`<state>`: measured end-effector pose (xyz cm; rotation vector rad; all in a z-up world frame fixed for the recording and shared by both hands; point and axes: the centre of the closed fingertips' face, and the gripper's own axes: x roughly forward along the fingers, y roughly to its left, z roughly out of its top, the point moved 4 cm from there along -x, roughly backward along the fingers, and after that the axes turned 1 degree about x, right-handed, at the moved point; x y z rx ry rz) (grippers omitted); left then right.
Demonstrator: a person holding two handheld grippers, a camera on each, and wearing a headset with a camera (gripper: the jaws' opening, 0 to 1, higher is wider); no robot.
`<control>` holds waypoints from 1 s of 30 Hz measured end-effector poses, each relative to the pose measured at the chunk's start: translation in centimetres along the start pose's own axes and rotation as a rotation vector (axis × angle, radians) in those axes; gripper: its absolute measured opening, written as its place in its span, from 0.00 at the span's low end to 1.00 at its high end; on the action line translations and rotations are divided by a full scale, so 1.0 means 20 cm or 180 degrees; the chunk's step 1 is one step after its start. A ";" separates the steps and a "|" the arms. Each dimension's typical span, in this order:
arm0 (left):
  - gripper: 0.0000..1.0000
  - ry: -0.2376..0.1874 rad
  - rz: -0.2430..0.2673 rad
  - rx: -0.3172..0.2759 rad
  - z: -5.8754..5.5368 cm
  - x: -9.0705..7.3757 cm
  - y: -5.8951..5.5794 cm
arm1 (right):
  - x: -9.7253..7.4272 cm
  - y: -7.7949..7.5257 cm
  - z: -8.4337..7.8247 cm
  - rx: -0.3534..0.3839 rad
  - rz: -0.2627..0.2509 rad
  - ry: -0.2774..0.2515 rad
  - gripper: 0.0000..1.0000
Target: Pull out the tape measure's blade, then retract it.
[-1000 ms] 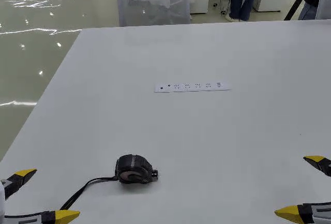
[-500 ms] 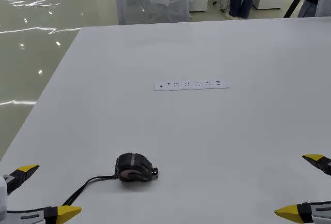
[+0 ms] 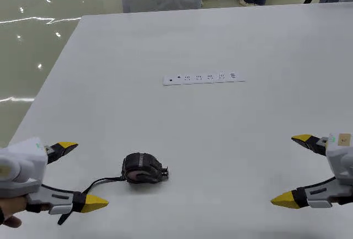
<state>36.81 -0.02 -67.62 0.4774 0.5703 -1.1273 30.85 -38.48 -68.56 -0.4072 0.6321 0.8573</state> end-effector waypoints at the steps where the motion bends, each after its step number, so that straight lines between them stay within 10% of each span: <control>1: 0.99 0.0024 -0.0051 0.0039 0.02 0.03 0.00 | 0.03 0.00 0.03 -0.0035 0.0038 -0.0009 0.99; 14: 0.99 0.0260 -0.0519 0.0540 0.16 0.25 0.00 | 0.29 0.02 0.22 -0.0314 0.0425 -0.0113 0.97; 30: 0.86 0.0577 -0.0809 0.0805 0.16 0.42 -0.03 | 0.57 0.12 0.39 -0.0510 0.0740 -0.0254 0.86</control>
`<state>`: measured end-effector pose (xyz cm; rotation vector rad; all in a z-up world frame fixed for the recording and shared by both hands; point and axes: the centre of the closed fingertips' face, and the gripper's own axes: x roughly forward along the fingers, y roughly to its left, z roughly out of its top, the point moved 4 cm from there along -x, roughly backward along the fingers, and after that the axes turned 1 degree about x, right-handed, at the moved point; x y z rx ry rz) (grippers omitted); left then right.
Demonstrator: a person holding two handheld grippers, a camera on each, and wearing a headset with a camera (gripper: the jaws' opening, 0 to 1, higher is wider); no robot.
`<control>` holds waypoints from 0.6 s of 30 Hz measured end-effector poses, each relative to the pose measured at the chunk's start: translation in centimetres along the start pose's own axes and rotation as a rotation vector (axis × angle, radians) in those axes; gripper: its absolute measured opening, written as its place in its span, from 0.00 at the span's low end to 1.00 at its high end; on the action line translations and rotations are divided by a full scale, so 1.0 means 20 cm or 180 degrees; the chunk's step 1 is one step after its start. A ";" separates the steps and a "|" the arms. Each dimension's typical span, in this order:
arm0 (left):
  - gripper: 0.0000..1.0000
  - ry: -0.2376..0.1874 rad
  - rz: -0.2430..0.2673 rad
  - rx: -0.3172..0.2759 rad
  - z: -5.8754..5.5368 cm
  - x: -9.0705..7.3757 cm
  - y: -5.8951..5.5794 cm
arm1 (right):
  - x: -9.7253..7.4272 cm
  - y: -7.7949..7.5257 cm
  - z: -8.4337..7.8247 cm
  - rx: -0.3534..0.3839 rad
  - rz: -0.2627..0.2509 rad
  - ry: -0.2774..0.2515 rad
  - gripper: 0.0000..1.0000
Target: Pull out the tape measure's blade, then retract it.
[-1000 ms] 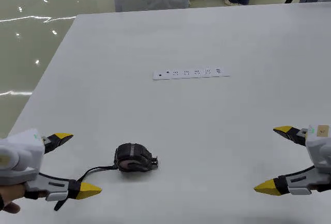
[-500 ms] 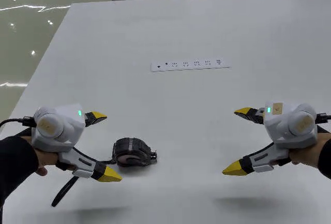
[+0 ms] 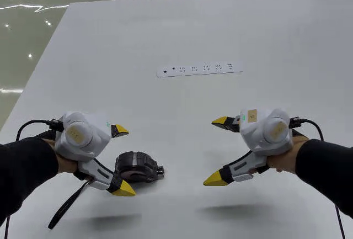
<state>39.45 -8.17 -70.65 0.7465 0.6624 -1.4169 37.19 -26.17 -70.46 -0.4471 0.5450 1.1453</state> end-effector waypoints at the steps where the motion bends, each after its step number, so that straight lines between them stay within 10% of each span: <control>1: 0.84 0.0023 -0.0023 0.0006 0.00 0.01 0.00 | 0.03 0.01 0.01 -0.0002 0.0029 -0.0009 0.85; 18: 0.56 0.0261 -0.0084 0.0102 -0.04 0.10 0.02 | 0.28 0.06 0.08 -0.0027 0.0304 0.0011 0.61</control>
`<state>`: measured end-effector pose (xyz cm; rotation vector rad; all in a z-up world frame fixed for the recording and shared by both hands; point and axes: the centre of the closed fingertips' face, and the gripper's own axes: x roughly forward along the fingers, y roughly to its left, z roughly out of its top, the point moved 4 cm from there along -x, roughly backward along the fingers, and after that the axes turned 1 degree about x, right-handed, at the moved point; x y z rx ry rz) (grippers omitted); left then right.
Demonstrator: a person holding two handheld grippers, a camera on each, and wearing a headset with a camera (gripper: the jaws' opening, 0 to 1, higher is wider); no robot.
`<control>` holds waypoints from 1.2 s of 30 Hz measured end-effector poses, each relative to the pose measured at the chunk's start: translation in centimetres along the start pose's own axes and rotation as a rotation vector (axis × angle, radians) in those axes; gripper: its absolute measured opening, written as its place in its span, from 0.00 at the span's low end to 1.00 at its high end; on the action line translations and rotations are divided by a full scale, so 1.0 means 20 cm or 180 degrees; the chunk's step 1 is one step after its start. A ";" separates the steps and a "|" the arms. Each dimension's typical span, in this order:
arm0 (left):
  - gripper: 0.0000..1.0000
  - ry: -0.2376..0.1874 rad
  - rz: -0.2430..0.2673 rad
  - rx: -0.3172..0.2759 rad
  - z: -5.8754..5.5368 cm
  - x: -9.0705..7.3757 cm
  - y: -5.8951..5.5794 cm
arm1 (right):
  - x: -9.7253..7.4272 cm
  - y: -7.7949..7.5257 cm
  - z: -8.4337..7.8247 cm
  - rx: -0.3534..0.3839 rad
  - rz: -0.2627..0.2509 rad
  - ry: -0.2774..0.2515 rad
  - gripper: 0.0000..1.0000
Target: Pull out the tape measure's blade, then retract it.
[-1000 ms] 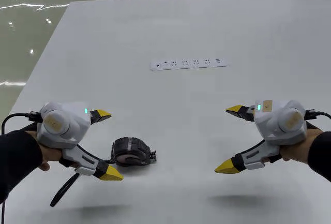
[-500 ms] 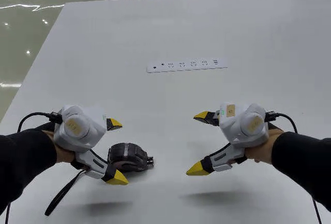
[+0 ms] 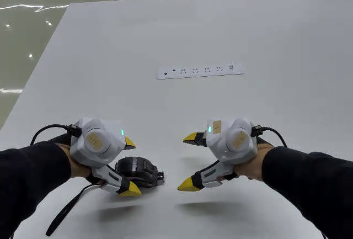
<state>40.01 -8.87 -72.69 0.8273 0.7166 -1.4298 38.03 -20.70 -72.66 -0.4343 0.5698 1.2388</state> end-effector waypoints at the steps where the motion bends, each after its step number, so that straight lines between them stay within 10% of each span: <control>1: 0.55 0.0004 0.0021 -0.0020 0.00 0.00 0.00 | 0.02 0.00 0.00 0.0002 0.0010 0.0006 0.59; 9: 0.34 0.0083 -0.0173 -0.0107 -0.01 0.01 -0.04 | 0.09 0.02 0.02 -0.0024 0.0090 0.0059 0.52; 22: 0.31 0.0211 -0.0100 0.0061 -0.01 0.00 -0.01 | 0.17 0.03 0.02 -0.0035 0.0189 0.0176 0.38; 36: 0.31 0.0034 -0.0093 -0.0052 -0.01 0.00 -0.01 | 0.24 0.05 0.01 -0.0058 0.0264 0.0348 0.27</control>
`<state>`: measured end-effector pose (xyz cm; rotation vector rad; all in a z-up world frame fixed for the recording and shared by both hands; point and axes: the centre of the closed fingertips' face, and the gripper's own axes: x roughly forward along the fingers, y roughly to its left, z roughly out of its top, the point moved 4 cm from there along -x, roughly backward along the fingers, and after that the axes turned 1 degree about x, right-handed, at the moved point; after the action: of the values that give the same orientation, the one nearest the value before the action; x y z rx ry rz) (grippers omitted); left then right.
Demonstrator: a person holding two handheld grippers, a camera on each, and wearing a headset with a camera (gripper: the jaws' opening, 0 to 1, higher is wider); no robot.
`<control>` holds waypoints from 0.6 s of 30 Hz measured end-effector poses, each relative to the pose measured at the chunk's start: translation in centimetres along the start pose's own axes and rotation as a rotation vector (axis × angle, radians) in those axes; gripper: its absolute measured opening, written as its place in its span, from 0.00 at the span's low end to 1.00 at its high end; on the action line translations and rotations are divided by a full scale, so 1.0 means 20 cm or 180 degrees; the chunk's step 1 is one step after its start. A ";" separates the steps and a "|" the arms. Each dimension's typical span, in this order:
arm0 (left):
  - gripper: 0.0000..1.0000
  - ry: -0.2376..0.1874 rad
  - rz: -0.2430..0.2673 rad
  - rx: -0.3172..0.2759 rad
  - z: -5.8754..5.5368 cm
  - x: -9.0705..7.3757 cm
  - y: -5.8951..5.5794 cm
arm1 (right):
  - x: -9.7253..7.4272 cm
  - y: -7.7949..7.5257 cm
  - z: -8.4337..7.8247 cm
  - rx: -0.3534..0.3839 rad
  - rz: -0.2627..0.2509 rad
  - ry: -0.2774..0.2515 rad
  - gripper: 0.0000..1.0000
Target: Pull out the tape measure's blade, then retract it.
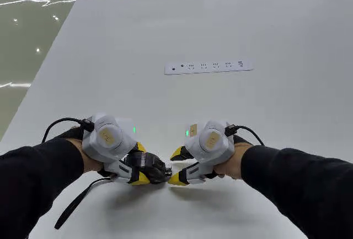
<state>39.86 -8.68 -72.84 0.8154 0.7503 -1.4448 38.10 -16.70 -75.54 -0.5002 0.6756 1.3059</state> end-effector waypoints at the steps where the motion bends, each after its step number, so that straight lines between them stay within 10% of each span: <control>1: 0.31 -0.0003 0.0003 0.0027 0.00 0.00 0.00 | 0.00 0.00 0.00 -0.0013 0.0003 0.0015 0.26; 18: 0.31 0.0138 -0.0012 0.0112 0.00 0.01 -0.01 | 0.05 0.01 0.00 -0.0219 0.0069 0.0189 0.15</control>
<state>39.65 -8.74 -73.07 0.8749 0.7614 -1.4512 38.04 -16.04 -76.21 -0.5909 0.6885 1.3424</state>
